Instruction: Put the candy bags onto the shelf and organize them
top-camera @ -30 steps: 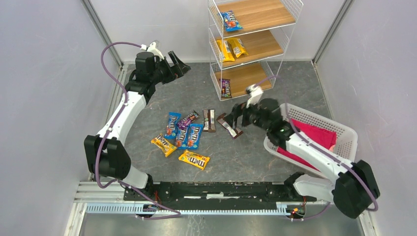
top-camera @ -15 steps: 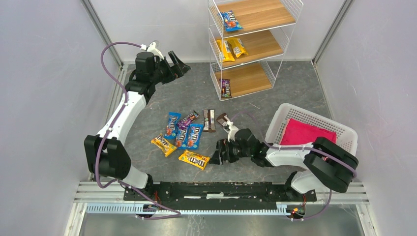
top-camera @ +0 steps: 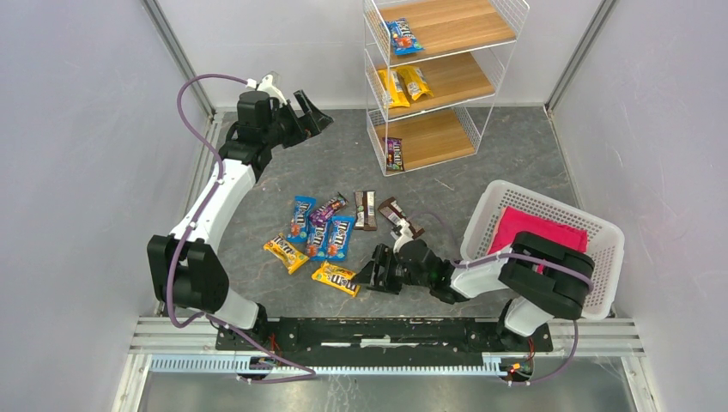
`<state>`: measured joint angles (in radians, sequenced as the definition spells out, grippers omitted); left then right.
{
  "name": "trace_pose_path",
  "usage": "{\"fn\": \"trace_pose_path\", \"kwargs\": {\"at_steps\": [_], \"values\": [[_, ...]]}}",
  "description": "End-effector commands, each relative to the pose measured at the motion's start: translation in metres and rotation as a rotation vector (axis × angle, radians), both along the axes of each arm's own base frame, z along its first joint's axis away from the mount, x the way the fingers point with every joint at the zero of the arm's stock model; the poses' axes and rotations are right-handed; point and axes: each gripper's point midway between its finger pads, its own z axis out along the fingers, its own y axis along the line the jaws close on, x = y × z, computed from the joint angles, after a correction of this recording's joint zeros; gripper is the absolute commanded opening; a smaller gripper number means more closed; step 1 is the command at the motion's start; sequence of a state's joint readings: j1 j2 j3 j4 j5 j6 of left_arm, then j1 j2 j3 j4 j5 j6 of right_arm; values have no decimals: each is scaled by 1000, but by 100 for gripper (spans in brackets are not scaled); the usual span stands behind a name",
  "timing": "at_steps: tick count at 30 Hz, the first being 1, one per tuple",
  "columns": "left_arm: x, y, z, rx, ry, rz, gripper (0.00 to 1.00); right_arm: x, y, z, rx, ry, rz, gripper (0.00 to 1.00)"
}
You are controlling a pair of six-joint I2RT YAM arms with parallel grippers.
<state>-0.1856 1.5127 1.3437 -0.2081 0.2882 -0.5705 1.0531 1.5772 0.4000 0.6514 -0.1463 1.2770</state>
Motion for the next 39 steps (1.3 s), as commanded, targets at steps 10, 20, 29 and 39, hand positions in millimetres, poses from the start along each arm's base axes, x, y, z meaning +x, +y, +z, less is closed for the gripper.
{"fn": "trace_pose_path", "kwargs": {"at_steps": [10,20,29,39], "values": [[6,2,22,-2,-59,-7,96,19,8,-45,-72,171,-209,56],[11,14,22,-46,-52,7,96,24,16,-55,-127,112,-220,31],[11,18,24,-45,-57,16,96,26,10,-36,-57,29,-208,2],[12,19,24,-45,-57,21,96,43,-34,25,-145,-367,-130,0]]}}
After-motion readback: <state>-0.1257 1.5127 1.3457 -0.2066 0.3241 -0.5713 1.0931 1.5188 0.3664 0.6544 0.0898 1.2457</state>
